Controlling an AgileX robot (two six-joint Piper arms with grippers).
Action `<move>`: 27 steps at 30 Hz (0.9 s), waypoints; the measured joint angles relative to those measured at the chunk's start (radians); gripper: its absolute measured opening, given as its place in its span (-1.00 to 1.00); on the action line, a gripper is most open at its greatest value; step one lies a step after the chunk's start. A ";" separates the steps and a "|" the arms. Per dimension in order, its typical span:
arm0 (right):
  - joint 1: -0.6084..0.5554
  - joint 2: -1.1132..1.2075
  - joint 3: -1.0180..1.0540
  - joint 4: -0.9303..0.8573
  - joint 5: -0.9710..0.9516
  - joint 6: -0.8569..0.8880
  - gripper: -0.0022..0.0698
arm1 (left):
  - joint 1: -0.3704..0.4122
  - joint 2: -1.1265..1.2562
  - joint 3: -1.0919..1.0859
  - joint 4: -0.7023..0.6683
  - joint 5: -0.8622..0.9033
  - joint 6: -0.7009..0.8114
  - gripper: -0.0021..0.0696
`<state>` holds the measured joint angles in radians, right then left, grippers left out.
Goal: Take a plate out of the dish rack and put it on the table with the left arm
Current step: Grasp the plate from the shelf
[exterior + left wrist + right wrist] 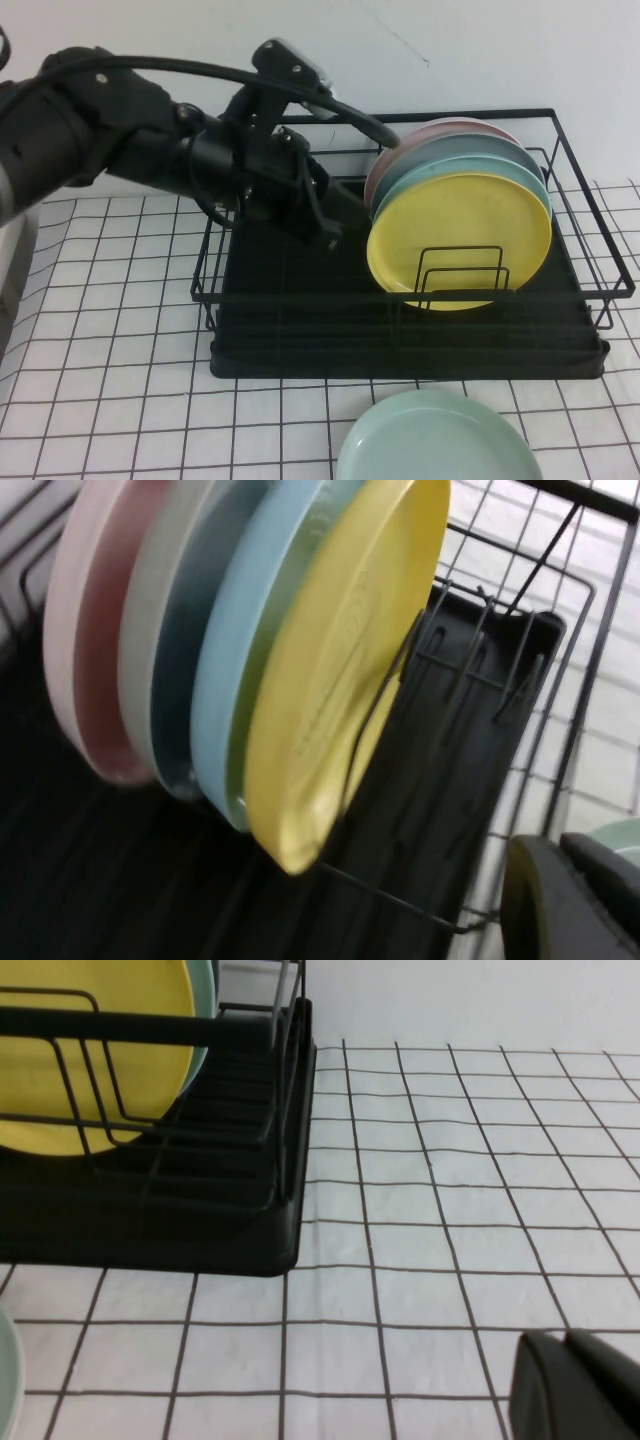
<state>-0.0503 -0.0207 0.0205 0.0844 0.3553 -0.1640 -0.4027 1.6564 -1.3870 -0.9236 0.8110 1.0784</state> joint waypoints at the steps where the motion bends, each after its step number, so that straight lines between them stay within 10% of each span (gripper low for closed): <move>1: 0.000 0.000 0.000 0.000 0.000 0.000 -0.94 | -0.001 0.025 -0.024 0.000 0.008 0.048 -0.94; 12: 0.000 0.000 0.000 0.000 0.000 0.000 -0.94 | -0.015 0.226 -0.236 0.008 0.058 0.296 -0.01; 27: 0.000 0.000 0.000 0.000 0.000 0.000 -0.94 | -0.018 0.406 -0.427 0.010 0.093 0.307 0.10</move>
<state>-0.0503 -0.0207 0.0205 0.0844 0.3553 -0.1640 -0.4207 2.0629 -1.8141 -0.9136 0.9043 1.3852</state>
